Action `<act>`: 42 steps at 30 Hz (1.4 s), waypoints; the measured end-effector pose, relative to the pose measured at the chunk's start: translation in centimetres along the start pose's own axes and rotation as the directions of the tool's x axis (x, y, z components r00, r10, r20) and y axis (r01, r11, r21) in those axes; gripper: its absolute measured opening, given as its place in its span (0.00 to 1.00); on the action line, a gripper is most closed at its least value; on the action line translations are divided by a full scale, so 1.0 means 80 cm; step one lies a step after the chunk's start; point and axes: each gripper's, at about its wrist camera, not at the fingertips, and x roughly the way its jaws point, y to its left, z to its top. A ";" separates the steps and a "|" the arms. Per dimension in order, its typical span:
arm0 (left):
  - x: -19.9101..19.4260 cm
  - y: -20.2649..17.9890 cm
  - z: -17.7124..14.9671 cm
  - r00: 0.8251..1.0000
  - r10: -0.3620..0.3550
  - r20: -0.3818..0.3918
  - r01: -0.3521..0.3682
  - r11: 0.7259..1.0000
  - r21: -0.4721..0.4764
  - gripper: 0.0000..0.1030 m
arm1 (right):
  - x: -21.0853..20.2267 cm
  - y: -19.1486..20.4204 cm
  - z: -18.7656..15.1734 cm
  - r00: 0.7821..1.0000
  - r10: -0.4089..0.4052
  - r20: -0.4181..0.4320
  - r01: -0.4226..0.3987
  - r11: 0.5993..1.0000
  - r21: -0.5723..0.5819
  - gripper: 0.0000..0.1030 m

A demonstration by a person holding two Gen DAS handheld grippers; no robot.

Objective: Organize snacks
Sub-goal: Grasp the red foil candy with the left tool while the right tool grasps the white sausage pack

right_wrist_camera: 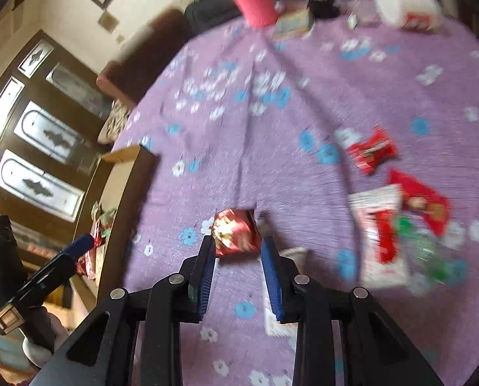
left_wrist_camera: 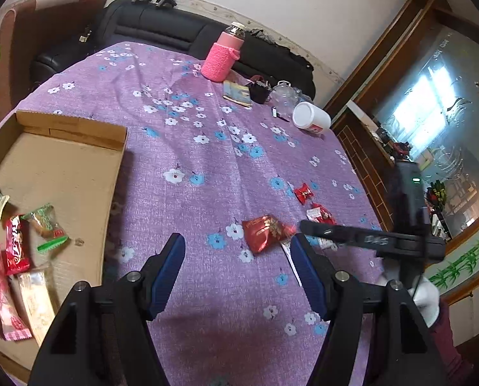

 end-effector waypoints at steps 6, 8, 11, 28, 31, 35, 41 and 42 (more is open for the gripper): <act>0.014 0.014 -0.002 0.998 -0.017 -0.053 0.019 0.999 0.049 0.65 | -0.002 0.021 -0.037 0.982 -0.186 0.029 0.188 0.979 -0.076 0.55; 0.012 0.017 -0.001 0.997 -0.019 -0.071 0.026 0.996 0.086 0.65 | 0.020 0.028 -0.042 0.960 -0.281 0.021 0.281 0.953 -0.114 0.55; 0.004 0.018 0.002 0.996 -0.015 -0.087 0.027 0.990 0.140 0.65 | 0.045 0.025 -0.042 0.930 -0.366 0.028 0.366 0.921 -0.132 0.55; 0.142 -0.091 -0.007 0.986 0.099 -0.136 -0.009 0.839 0.545 0.67 | 0.001 -0.008 -0.103 0.960 -0.268 0.077 0.272 0.961 -0.053 0.15; 0.166 -0.109 -0.017 0.980 0.129 -0.153 -0.006 0.782 0.623 0.68 | -0.005 -0.016 -0.107 0.968 -0.236 0.089 0.240 0.970 -0.040 0.15; 0.186 -0.123 -0.042 0.965 0.200 -0.168 -0.020 0.699 0.715 0.65 | -0.009 -0.017 -0.104 0.966 -0.231 0.115 0.236 0.971 -0.035 0.16; 0.175 -0.115 -0.052 0.965 0.180 -0.193 -0.005 0.743 0.669 0.23 | -0.013 -0.019 -0.090 0.970 -0.200 0.139 0.200 0.980 0.016 0.53; 0.171 -0.110 -0.051 0.966 0.171 -0.195 -0.003 0.759 0.652 0.23 | -0.010 -0.015 -0.087 0.969 -0.206 0.139 0.207 0.978 0.009 0.53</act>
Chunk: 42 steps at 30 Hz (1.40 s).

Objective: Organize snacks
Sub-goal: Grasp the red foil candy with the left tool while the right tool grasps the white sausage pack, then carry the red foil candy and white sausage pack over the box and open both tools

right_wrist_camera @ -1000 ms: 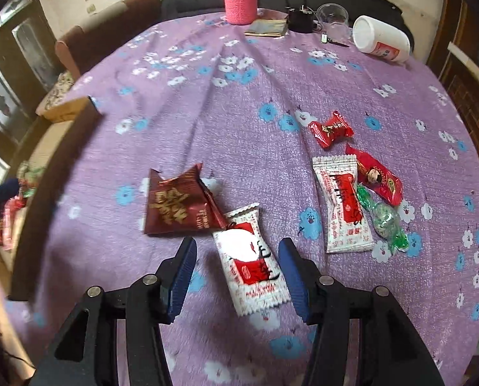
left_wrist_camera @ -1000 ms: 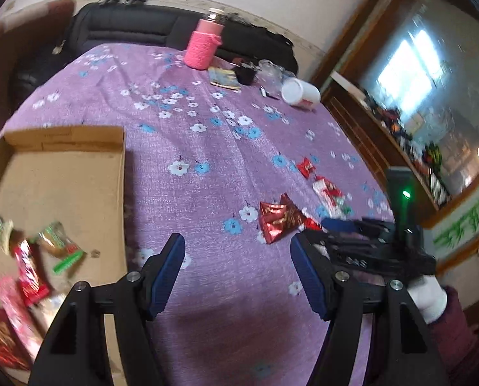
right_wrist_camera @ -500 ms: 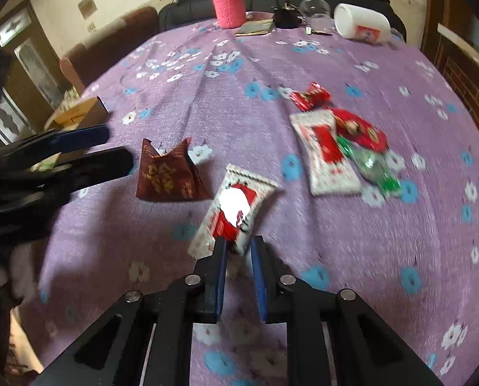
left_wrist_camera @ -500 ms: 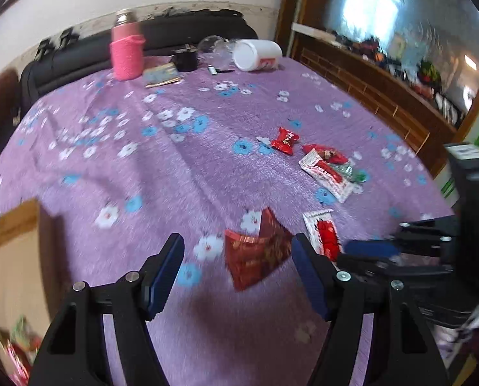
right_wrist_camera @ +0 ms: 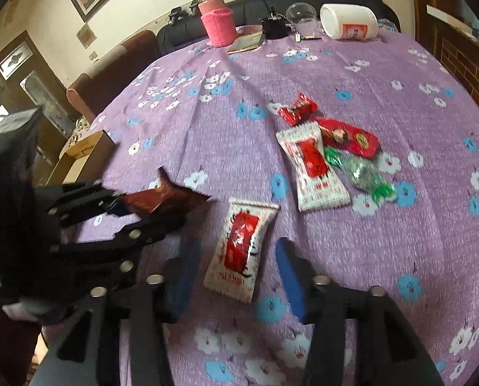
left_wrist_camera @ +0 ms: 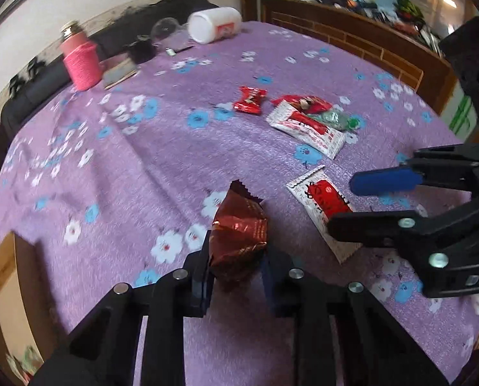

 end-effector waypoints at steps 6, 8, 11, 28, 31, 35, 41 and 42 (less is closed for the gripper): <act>-0.040 0.027 -0.026 0.999 -0.022 0.049 0.029 0.989 -0.147 0.23 | 0.031 0.030 0.012 0.993 -0.114 -0.010 0.113 0.991 -0.067 0.53; -0.065 0.038 -0.037 0.996 -0.024 0.084 0.041 0.979 -0.200 0.23 | 0.036 0.039 0.012 0.985 -0.171 -0.007 0.169 0.981 -0.091 0.38; -0.103 0.056 -0.059 0.991 -0.013 0.134 0.049 0.961 -0.273 0.23 | 0.038 0.048 0.007 0.978 -0.209 0.004 0.208 0.971 -0.122 0.29; -0.209 0.241 -0.222 0.966 0.231 0.118 -0.087 0.719 -0.690 0.23 | -0.003 0.222 0.040 0.985 0.172 0.005 -0.167 0.962 -0.215 0.29; -0.211 0.255 -0.237 0.965 0.243 0.101 -0.099 0.694 -0.713 0.23 | 0.020 0.274 0.044 0.976 0.213 -0.034 -0.214 0.941 -0.261 0.29; -0.212 0.275 -0.239 0.964 0.253 0.084 -0.119 0.692 -0.712 0.23 | 0.051 0.323 0.052 0.969 0.237 -0.070 -0.248 0.923 -0.295 0.29; -0.203 0.322 -0.220 0.969 0.239 0.070 -0.117 0.688 -0.717 0.23 | 0.098 0.367 0.068 0.973 0.209 -0.100 -0.230 0.923 -0.308 0.30; -0.199 0.328 -0.217 0.970 0.233 0.068 -0.115 0.688 -0.716 0.23 | 0.106 0.371 0.070 0.974 0.201 -0.106 -0.224 0.924 -0.309 0.30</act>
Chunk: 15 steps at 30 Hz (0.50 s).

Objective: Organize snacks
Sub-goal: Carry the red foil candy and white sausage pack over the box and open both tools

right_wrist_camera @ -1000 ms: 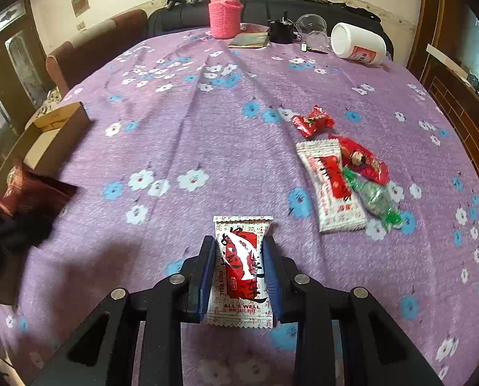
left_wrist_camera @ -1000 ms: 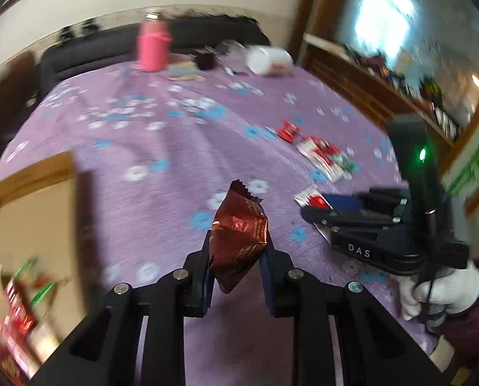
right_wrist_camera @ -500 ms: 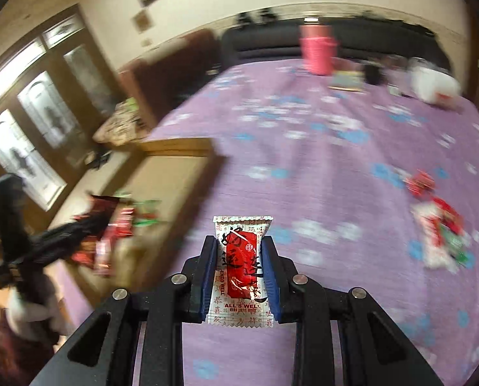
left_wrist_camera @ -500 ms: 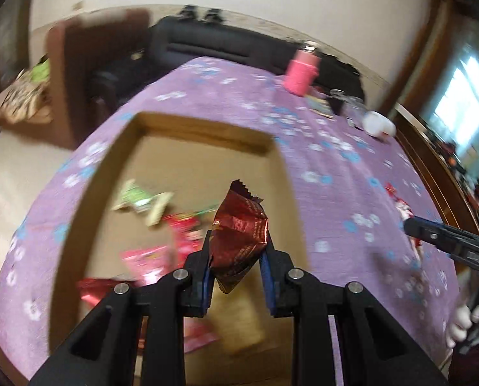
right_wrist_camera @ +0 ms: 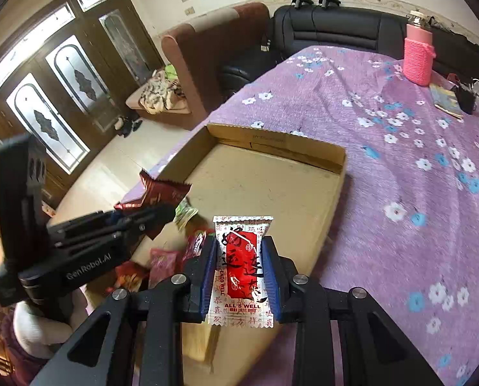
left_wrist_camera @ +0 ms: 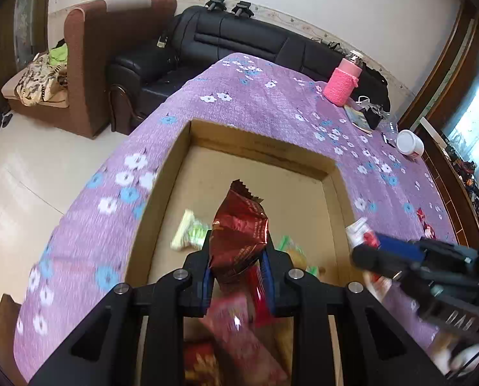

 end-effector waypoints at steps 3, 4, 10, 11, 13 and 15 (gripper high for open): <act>0.017 0.002 0.014 1.000 -0.004 -0.024 0.004 1.000 0.003 0.23 | 0.020 0.001 0.008 1.000 -0.013 -0.021 0.013 1.000 0.003 0.30; 0.025 0.002 0.019 0.999 -0.003 -0.035 0.004 1.000 0.005 0.23 | 0.028 0.002 0.010 0.999 -0.023 -0.026 0.023 1.000 0.001 0.30; 0.052 0.001 0.028 0.997 0.008 -0.073 -0.007 1.000 0.017 0.24 | 0.057 -0.006 0.019 0.996 -0.073 -0.052 0.073 0.997 0.004 0.31; 0.054 0.001 0.029 0.997 0.009 -0.075 -0.008 1.000 0.014 0.24 | 0.061 -0.008 0.020 0.996 -0.077 -0.054 0.077 0.997 0.008 0.32; 0.055 0.003 0.030 0.997 0.004 -0.073 -0.004 1.000 0.005 0.27 | 0.065 -0.012 0.021 0.995 -0.084 -0.057 0.085 0.996 0.018 0.33; 0.054 0.005 0.031 0.998 -0.007 -0.068 0.007 1.000 -0.008 0.30 | 0.067 -0.015 0.022 0.995 -0.081 -0.056 0.083 0.996 0.031 0.34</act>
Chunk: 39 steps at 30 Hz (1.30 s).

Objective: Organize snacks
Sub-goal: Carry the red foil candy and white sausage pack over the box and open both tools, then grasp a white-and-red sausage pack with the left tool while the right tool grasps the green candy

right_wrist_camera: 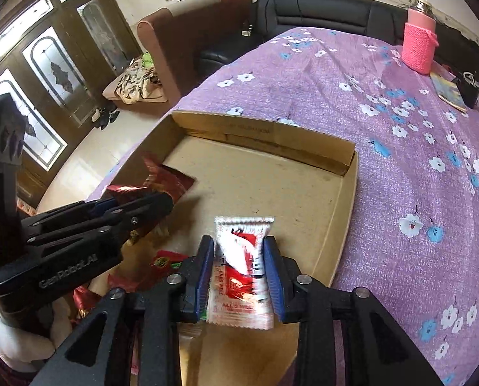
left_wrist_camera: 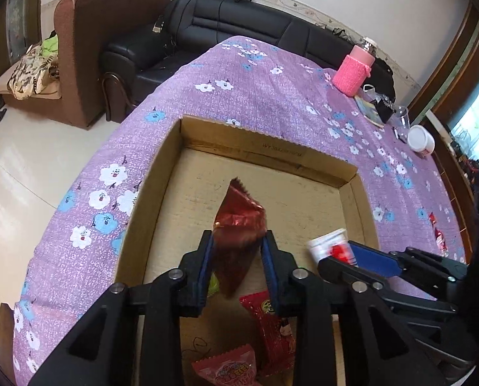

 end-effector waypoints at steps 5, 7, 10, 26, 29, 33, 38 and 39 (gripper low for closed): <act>-0.019 -0.001 0.000 0.999 -0.021 0.039 0.021 1.000 -0.011 0.41 | -0.012 -0.004 -0.001 0.999 0.015 0.028 -0.015 1.000 0.016 0.40; -0.034 -0.004 -0.001 0.997 -0.033 0.062 0.034 0.999 -0.015 0.42 | -0.024 -0.008 -0.002 0.999 0.021 0.050 -0.022 0.999 0.024 0.40; -0.057 -0.013 -0.005 0.994 -0.057 0.094 0.058 0.998 -0.012 0.47 | -0.046 -0.017 -0.005 0.997 0.021 0.080 -0.024 0.999 0.035 0.40; -0.087 -0.127 -0.083 0.977 -0.199 0.077 0.193 0.978 0.084 0.65 | -0.195 -0.234 -0.116 0.966 -0.175 0.189 0.108 0.942 0.318 0.41; -0.085 -0.150 -0.100 0.970 -0.236 0.065 0.230 0.969 0.087 0.65 | -0.237 -0.320 -0.148 0.941 -0.277 0.194 0.163 0.875 0.456 0.41; -0.082 -0.185 -0.114 0.963 -0.265 0.042 0.259 0.959 0.116 0.65 | -0.267 -0.394 -0.176 0.921 -0.345 0.181 0.195 0.810 0.553 0.41; -0.076 -0.219 -0.124 0.963 -0.268 0.011 0.263 0.952 0.155 0.65 | -0.266 -0.420 -0.180 0.936 -0.292 0.198 0.141 0.823 0.550 0.41; -0.074 -0.223 -0.125 0.964 -0.267 0.008 0.262 0.952 0.157 0.65 | -0.261 -0.416 -0.176 0.944 -0.257 0.205 0.115 0.843 0.526 0.41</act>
